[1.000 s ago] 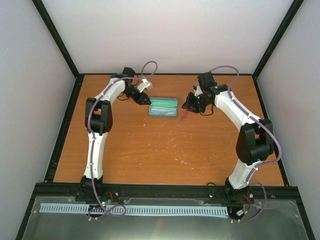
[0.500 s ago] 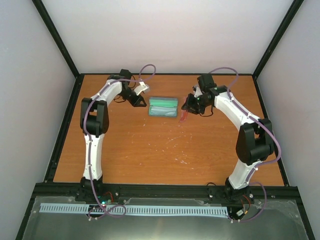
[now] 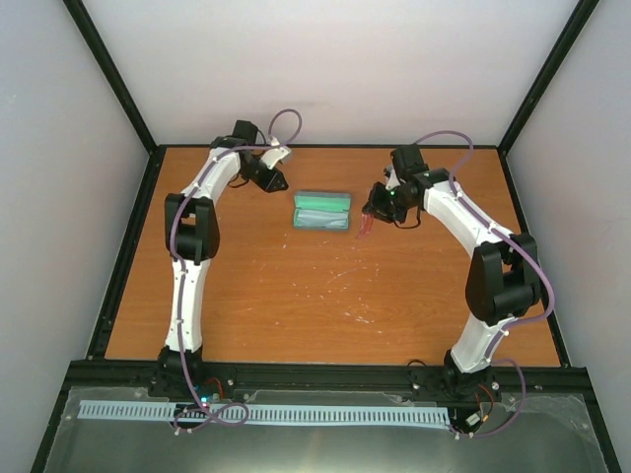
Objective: Organize the sunglasses
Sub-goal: Adjust the sunglasses case at the center of the board.
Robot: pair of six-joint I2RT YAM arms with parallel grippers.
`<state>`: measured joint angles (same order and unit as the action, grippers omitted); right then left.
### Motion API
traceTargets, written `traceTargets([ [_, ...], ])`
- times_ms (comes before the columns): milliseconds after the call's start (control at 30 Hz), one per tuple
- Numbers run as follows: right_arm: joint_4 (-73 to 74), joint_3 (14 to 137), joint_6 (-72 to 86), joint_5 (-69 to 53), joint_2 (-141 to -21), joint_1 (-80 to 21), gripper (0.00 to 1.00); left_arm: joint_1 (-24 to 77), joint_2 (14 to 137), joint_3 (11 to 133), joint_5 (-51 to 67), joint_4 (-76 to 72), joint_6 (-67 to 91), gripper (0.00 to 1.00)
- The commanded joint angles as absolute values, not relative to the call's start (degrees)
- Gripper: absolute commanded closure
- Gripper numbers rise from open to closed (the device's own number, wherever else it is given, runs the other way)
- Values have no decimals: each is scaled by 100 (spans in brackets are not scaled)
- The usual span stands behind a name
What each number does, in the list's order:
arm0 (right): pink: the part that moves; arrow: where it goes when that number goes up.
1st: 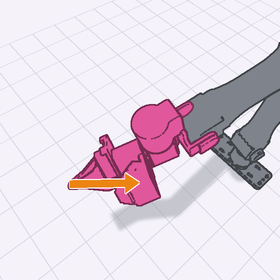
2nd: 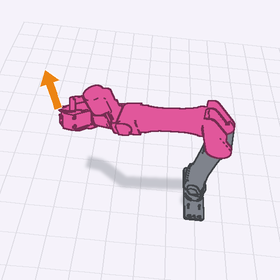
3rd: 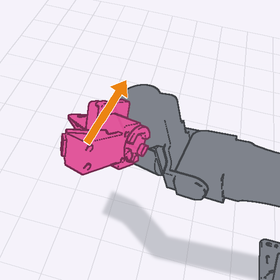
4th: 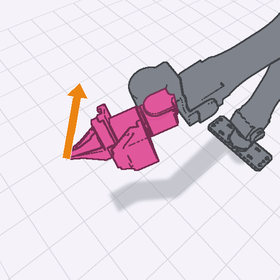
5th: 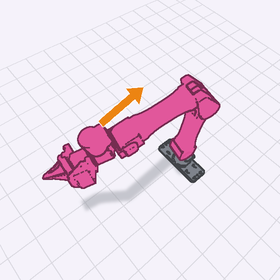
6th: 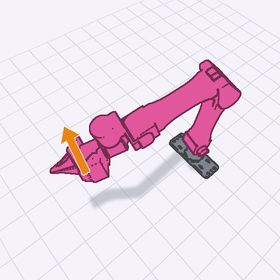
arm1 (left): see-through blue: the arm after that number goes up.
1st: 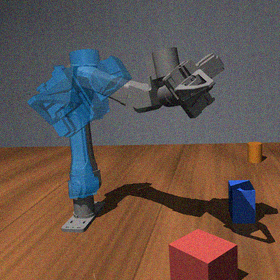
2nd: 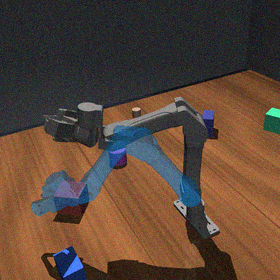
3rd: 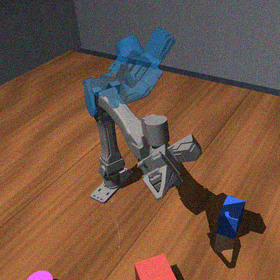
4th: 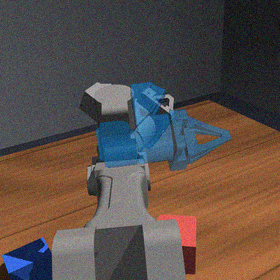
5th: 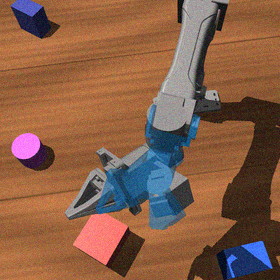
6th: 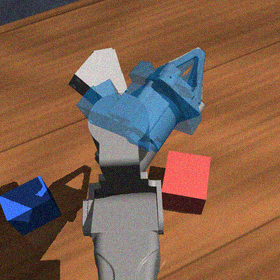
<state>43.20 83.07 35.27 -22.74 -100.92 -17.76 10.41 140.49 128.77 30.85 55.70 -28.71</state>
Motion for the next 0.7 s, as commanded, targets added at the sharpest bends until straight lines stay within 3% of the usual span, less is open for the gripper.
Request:
traceTargets([
  [0, 4130, 8240, 3593, -2142, -9993, -1682, 78, 1137, 14135, 13022, 3158, 5462, -2439, 74],
  [667, 3727, 7804, 3661, -2198, -9747, -1631, 78, 1524, 14142, 12619, 3650, 5759, -2290, 74],
])
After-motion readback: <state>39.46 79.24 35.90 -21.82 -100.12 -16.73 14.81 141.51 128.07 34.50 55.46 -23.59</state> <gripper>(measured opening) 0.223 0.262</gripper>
